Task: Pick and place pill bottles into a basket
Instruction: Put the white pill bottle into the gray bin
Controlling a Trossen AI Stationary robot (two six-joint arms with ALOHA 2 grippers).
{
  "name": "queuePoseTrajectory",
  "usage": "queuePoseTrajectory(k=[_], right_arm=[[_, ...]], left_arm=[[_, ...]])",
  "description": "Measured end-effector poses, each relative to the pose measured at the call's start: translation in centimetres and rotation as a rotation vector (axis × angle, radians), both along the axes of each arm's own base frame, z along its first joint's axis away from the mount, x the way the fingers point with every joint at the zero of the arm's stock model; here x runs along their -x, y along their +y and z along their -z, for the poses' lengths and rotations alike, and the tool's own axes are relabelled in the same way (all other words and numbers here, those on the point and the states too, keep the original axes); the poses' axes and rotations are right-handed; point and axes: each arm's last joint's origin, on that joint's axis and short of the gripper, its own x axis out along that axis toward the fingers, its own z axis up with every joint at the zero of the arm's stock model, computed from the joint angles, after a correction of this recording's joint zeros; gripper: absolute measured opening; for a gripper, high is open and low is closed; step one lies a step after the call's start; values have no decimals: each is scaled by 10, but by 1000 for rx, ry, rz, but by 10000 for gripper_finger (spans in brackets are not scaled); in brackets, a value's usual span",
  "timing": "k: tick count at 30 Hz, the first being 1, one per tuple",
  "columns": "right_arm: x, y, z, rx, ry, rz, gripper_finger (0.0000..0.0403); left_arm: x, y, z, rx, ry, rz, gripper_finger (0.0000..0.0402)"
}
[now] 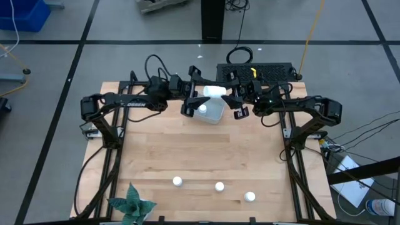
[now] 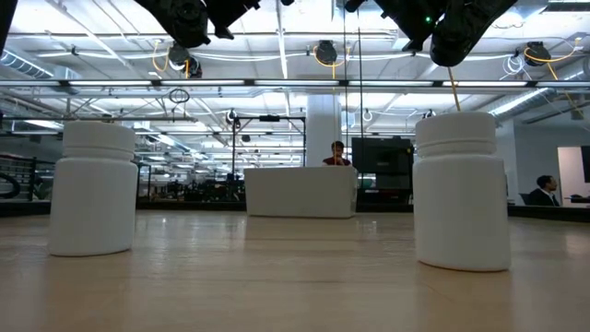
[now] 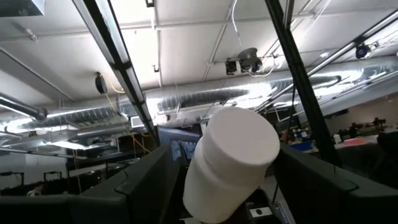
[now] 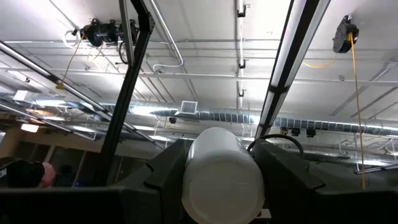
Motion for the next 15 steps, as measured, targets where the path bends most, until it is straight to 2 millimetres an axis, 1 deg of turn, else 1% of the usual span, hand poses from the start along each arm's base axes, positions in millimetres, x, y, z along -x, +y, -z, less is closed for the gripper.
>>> queuePoseTrajectory(k=[7,9,11,15], right_arm=[[0,-1,0,1,0,3,163],[0,-1,0,1,0,4,163],[0,-1,0,0,-1,7,163],[0,-2,0,-7,-5,19,163]], left_arm=[[0,0,0,-10,-5,-10,274],[0,0,0,-12,-7,-11,263],[0,0,0,-17,-6,-9,237],[1,0,0,-74,-28,-26,147]])
